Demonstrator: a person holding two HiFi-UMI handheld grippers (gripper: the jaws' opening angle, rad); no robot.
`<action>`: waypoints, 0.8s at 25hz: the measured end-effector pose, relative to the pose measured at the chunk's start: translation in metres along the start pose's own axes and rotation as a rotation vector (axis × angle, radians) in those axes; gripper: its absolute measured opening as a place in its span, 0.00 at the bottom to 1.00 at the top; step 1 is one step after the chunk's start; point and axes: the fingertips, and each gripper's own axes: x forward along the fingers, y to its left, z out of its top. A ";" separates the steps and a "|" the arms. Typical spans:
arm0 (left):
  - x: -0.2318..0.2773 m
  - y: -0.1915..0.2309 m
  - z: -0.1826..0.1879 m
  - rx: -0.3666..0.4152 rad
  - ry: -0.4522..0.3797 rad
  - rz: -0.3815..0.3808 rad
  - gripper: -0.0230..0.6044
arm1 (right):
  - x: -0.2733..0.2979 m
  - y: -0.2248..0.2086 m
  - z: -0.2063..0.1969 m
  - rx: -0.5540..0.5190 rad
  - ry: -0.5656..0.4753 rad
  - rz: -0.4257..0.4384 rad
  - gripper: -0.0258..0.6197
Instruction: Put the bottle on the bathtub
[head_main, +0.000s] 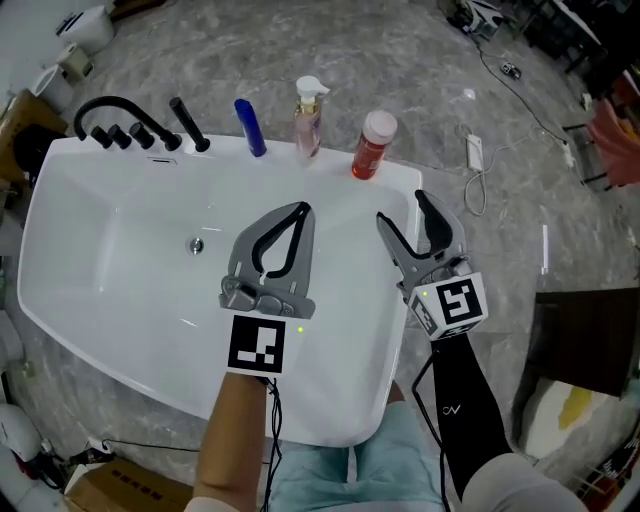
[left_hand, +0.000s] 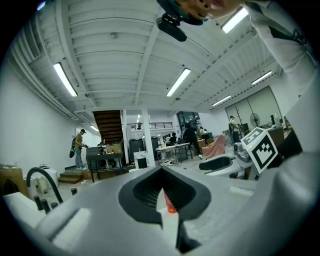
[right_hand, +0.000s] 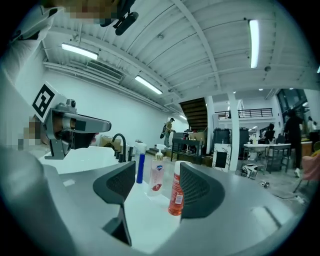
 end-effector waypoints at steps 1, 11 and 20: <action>-0.010 0.001 0.005 -0.007 0.004 -0.001 0.04 | -0.009 0.006 0.007 0.010 -0.003 -0.011 0.51; -0.112 -0.010 0.104 -0.050 0.003 -0.028 0.04 | -0.112 0.089 0.103 0.070 -0.006 -0.053 0.51; -0.188 -0.019 0.193 -0.102 -0.026 -0.032 0.04 | -0.197 0.116 0.189 0.102 0.003 -0.106 0.51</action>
